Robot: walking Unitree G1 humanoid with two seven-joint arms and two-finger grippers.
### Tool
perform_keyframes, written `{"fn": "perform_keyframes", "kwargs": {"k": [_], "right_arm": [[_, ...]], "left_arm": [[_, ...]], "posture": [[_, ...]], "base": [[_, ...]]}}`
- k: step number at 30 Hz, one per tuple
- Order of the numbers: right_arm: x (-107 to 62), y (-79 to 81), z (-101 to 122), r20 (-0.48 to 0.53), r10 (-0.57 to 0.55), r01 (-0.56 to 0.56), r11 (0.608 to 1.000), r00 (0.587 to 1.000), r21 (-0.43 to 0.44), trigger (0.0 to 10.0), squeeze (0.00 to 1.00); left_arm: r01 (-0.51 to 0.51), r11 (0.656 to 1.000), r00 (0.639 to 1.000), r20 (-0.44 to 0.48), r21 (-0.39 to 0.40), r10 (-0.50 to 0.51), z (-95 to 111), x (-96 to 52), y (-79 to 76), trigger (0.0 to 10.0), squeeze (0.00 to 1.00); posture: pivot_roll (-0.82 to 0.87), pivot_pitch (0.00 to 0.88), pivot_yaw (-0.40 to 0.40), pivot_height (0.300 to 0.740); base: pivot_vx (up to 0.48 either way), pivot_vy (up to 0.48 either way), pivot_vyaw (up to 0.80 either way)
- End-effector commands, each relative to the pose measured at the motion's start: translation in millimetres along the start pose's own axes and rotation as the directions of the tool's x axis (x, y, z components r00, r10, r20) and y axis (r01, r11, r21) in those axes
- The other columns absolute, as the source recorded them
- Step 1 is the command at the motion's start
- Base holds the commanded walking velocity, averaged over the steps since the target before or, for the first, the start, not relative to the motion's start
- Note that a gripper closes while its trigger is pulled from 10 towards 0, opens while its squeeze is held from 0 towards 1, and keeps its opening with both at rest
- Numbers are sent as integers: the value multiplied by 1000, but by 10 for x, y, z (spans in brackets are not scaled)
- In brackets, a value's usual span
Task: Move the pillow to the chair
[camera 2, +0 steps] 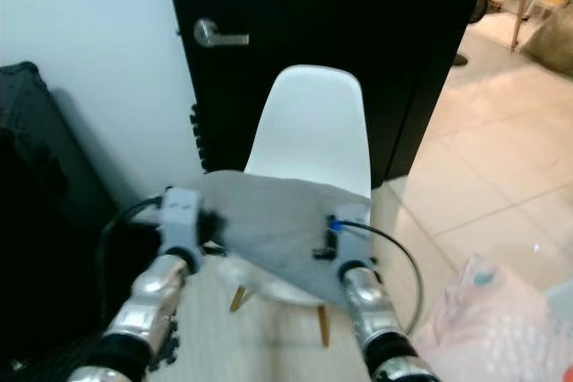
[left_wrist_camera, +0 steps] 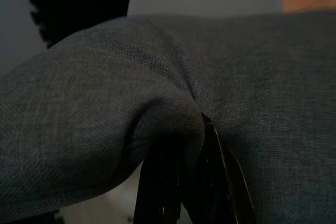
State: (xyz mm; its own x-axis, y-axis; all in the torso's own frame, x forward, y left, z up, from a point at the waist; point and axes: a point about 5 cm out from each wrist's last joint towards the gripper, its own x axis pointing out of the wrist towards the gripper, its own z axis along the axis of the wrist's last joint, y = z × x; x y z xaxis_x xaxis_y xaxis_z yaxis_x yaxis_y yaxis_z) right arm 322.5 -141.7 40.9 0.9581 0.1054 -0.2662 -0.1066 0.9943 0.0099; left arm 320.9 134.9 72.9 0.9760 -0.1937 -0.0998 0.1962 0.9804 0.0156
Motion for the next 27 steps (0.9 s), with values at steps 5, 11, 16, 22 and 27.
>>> {"fn": "perform_keyframes", "kwargs": {"k": [5, 11, 16, 22, 27], "right_arm": [[-3, 62, -15, 2, 12, -12, 1000, 1000, 6, 10000, 0], [-7, 69, -26, -2, 22, -22, 1000, 1000, 1, 10000, 0], [-2, 83, -16, 0, 36, -36, 999, 999, -1, 10000, 0], [4, 109, 4, 8, 58, -58, 998, 998, 1, 10000, 0], [4, 113, 4, 9, 61, -61, 998, 998, 0, 10000, 0]], "left_arm": [[-4, 1000, 1000, 17, 20, 3, 31, -13, 53, 10000, 0], [-3, 1000, 1000, 18, 22, 2, 33, -9, 45, 10000, 0], [-4, 1000, 1000, 20, 24, 4, 38, -5, 41, 10000, 0], [-22, 1000, 1000, 20, 17, 22, 31, -10, 45, 10000, 0], [-31, 999, 999, 17, 19, 30, 23, -12, 48, 10000, 0]], "posture": [[-16, 33, -18, 740], [-16, 32, -22, 740], [-17, 30, -25, 740], [-17, 30, -28, 740], [-19, 30, -29, 740]], "base": [[314, 0, -480], [308, 0, 0], [294, 0, 0], [134, 0, 0], [0, 0, 0]]}}
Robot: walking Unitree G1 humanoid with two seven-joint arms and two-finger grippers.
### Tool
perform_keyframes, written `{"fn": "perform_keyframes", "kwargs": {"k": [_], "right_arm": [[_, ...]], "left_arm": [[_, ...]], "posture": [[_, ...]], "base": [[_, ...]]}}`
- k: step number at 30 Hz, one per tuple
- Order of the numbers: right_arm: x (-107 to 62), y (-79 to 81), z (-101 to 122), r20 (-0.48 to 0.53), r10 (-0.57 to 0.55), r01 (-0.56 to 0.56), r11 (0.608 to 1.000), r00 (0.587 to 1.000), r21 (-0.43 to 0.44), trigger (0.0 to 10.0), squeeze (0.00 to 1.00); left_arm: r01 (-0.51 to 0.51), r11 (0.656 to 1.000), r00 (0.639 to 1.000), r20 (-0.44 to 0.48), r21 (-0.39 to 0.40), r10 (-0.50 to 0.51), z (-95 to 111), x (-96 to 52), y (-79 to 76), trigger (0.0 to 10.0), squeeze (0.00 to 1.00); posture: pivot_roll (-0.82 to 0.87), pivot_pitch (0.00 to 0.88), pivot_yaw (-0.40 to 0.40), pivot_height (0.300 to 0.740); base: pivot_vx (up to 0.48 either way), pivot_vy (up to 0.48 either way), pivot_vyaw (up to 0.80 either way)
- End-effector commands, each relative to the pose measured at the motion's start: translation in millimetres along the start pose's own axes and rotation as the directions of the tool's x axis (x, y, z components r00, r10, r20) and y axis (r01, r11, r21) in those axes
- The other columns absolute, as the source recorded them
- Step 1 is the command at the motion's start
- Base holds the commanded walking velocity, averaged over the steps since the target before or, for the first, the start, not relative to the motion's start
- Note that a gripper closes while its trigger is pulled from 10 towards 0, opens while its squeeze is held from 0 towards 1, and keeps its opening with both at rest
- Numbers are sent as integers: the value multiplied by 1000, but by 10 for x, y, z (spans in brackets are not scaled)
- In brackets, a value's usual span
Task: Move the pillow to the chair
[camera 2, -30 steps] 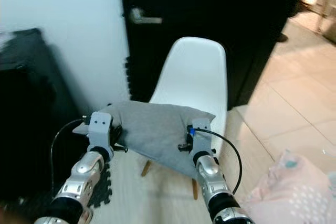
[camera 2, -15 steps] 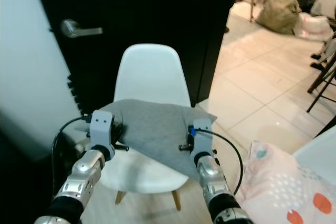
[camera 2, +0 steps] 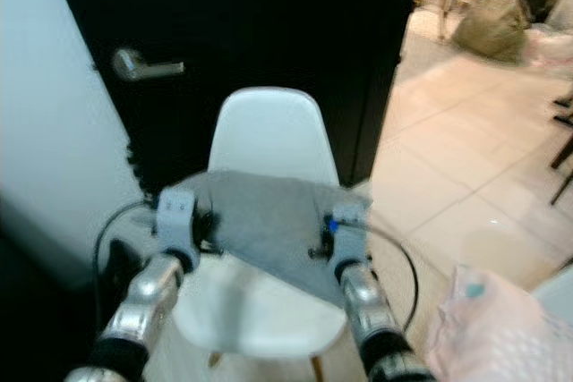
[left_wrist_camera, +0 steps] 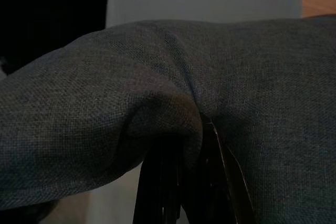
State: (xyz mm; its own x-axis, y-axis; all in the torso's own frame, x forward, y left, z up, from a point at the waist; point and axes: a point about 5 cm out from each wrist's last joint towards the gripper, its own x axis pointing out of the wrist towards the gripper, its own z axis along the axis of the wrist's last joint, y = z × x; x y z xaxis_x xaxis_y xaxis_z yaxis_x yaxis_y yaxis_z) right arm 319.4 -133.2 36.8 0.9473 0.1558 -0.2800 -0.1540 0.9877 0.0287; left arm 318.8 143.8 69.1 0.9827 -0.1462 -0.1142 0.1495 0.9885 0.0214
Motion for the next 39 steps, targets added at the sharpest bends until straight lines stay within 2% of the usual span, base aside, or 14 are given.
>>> {"fn": "perform_keyframes", "kwargs": {"k": [1, 8, 11, 16, 28, 33, 39], "right_arm": [[14, 25, 50, 24, 11, -11, 1000, 1000, -5, 10000, 0], [12, 25, 46, 23, 15, -15, 1000, 1000, -5, 10000, 0], [11, 33, 51, 27, 18, -18, 1000, 999, -4, 10000, 0], [11, 42, 52, 29, 21, -21, 1000, 999, 4, 10000, 0], [32, 67, 102, 46, 33, -32, 999, 998, -8, 10000, 0], [32, 50, 83, 31, 23, -24, 1000, 999, 9, 10000, 0], [30, 56, 93, 44, 25, -26, 999, 999, 26, 10000, 0]], "left_arm": [[14, 1000, 999, 32, 18, -15, 65, 19, -35, 10000, 0], [-17, 999, 1000, 27, 33, 16, 59, 22, -14, 10000, 0], [-50, 997, 999, 15, 56, 49, 47, 25, 14, 10000, 0], [-87, 996, 996, -10, -18, 87, 15, 30, 53, 10000, 0], [-6, 1000, 1000, -15, 26, 6, 4, 42, -33, 10000, 0], [0, 999, 999, -39, 44, 2, -16, 63, -22, 10000, 0], [-13, 997, 999, -37, 78, 16, 22, 102, 4, 10000, 0]], "posture": [[-19, 31, -28, 740], [-19, 32, -27, 740], [-20, 33, -24, 740], [-20, 33, -22, 740], [-16, 32, -27, 740], [-15, 32, -28, 740], [-16, 30, -19, 715]], "base": [[0, 0, 0], [0, 0, 0], [0, -480, 0], [0, -288, 0], [0, 0, 0], [0, 0, 0], [0, 0, 0]]}}
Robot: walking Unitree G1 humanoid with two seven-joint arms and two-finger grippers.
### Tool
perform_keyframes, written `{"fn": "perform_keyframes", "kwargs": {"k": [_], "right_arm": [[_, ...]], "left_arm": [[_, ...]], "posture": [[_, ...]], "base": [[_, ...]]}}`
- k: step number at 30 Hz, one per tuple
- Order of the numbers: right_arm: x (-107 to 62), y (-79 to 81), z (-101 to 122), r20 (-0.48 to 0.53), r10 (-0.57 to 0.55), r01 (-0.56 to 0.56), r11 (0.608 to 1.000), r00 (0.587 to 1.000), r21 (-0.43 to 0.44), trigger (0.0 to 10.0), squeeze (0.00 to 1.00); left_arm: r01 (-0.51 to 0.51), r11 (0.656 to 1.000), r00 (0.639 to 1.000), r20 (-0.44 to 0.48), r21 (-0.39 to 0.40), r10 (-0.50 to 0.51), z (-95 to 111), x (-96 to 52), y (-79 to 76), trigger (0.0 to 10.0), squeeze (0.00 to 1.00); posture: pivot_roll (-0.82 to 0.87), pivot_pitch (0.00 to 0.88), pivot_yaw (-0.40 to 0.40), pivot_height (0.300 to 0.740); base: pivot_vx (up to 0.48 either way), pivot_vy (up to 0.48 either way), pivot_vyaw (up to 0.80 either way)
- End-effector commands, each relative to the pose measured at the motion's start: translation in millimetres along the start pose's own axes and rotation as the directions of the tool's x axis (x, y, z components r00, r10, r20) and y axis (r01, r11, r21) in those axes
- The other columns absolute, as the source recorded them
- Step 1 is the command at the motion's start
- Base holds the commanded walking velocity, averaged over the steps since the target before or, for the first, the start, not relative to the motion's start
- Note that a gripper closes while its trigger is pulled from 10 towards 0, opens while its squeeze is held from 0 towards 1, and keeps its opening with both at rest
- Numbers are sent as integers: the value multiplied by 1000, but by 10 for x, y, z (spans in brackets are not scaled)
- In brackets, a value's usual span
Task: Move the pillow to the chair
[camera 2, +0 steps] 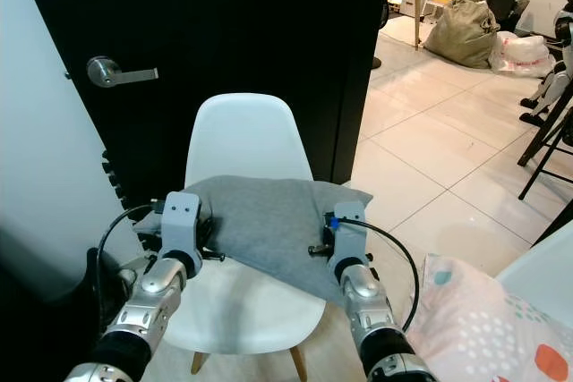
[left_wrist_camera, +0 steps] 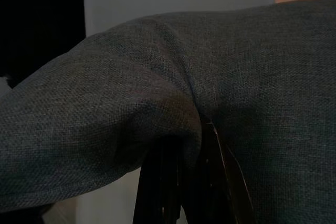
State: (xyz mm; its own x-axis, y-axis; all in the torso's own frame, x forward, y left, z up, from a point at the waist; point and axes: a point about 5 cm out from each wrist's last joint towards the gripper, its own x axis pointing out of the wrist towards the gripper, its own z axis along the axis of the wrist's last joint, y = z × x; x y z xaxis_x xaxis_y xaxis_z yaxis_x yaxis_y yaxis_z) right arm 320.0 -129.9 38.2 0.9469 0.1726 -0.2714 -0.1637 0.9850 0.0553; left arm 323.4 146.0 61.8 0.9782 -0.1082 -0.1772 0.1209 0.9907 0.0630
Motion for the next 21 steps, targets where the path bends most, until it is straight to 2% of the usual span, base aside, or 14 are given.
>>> {"fn": "perform_keyframes", "kwargs": {"k": [1, 10, 14, 21], "right_arm": [[25, 28, 71, 30, 9, -9, 1000, 1000, -3, 10000, 0], [52, 116, 116, 45, 65, -65, 998, 997, 4, 10000, 0], [64, 109, 133, 44, 61, -61, 998, 997, -7, 10000, 0], [70, 122, 162, 63, 71, -71, 997, 995, -5, 10000, 0]], "left_arm": [[5, 999, 999, 36, 50, -7, 121, 60, 1, 10000, 0], [-23, 996, 999, 46, 81, 19, 190, 122, 64, 10000, 0], [-18, 997, 999, 48, 76, 14, 211, 137, 79, 10000, 0], [-23, 992, 998, 63, 122, 16, 260, 152, 148, 10000, 0]], "posture": [[-16, 24, -18, 705], [-14, 15, -13, 685], [-9, 11, -14, 675], [-2, 20, -20, 650]], "base": [[0, 0, 0], [0, 0, 0], [0, 0, 0], [0, 0, 0]]}}
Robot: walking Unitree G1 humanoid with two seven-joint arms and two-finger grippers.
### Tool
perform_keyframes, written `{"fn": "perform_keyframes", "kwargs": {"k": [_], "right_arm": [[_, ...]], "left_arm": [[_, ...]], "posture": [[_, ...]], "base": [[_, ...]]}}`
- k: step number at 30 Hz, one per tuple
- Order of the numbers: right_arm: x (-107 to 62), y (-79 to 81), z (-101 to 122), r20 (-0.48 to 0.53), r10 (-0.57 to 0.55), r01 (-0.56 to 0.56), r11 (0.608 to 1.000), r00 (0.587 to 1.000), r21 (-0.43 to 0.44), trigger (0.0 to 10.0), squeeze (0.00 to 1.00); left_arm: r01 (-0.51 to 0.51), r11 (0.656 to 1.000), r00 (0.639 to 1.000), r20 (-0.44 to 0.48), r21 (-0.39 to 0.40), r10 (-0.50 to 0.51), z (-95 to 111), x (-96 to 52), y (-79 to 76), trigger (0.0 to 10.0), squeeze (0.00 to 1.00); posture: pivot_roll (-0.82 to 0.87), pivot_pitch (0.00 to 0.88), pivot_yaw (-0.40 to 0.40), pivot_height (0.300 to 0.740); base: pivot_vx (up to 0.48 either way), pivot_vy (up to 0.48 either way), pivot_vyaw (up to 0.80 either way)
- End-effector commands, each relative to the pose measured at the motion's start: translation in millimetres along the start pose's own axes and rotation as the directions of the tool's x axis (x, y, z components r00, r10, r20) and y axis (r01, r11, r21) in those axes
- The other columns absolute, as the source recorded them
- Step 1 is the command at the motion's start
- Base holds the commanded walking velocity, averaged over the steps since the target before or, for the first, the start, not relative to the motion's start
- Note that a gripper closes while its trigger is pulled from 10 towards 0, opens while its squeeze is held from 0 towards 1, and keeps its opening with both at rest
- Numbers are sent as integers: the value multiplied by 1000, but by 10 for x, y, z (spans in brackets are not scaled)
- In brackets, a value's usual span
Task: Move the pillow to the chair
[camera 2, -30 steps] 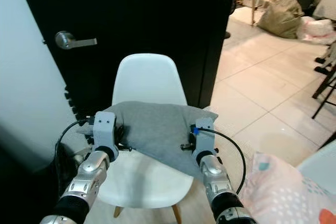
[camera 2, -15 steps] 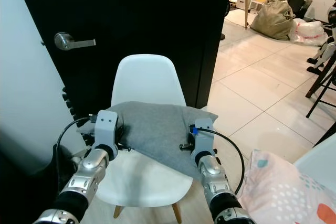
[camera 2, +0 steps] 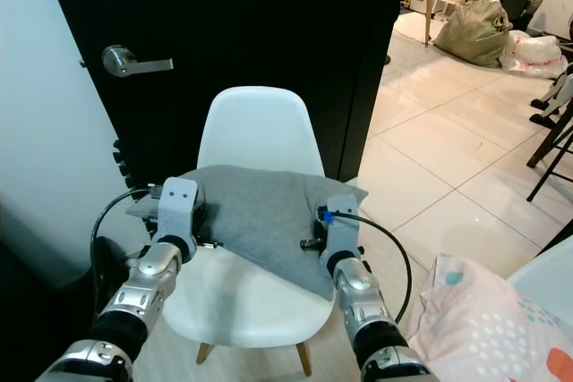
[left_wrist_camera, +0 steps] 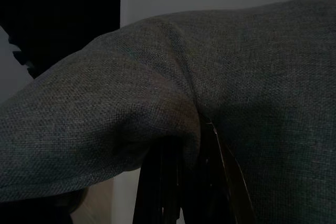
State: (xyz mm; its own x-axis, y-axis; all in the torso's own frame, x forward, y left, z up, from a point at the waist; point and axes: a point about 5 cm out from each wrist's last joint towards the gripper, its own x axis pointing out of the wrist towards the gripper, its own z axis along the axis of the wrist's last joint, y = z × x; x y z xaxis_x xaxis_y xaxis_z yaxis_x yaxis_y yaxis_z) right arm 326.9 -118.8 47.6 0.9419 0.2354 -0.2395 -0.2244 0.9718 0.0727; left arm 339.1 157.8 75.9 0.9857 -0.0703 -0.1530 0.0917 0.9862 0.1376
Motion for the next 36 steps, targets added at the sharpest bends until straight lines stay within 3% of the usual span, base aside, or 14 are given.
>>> {"fn": "perform_keyframes", "kwargs": {"k": [1, 4, 8, 15, 25, 30, 36], "right_arm": [[14, 18, 53, 35, 6, -6, 1000, 999, -5, 10000, 0], [21, 27, 38, 14, 15, -15, 1000, 1000, 0, 10000, 0], [61, 66, 44, -10, 33, -33, 999, 999, 25, 10000, 0], [121, 129, 130, 1, 69, -69, 997, 998, 15, 10000, 0], [181, 250, 250, 32, 120, -118, 992, 992, -49, 10000, 0], [187, 223, 302, 68, 102, -98, 993, 992, -66, 10000, 0], [210, 220, 332, 66, 99, -95, 994, 993, -58, 10000, 0]], "left_arm": [[19, 998, 999, 43, 54, -21, 104, 39, 9, 10000, 0], [-8, 997, 998, 62, 77, 3, 147, 50, 74, 10000, 0], [-132, 988, 988, 96, 83, 124, 213, 58, 298, 10000, 0], [-160, 983, 984, 98, 91, 151, 211, 36, 384, 10000, 0], [-195, 978, 975, 126, 78, 184, 144, -37, 370, 10000, 0], [-188, 979, 967, 188, 81, 171, 194, -26, 282, 10000, 0], [-200, 976, 967, 179, 83, 183, 193, -5, 269, 10000, 0]], "posture": [[-2, 20, -20, 650], [-1, 32, -17, 650], [12, 51, -23, 635], [32, 82, -44, 620], [44, 104, -65, 620], [33, 101, -51, 620], [16, 114, -44, 620]], "base": [[0, 0, 0], [0, 0, 0], [0, 0, 0], [0, 0, 0], [0, 0, 0], [0, 0, 0], [0, 0, 0]]}}
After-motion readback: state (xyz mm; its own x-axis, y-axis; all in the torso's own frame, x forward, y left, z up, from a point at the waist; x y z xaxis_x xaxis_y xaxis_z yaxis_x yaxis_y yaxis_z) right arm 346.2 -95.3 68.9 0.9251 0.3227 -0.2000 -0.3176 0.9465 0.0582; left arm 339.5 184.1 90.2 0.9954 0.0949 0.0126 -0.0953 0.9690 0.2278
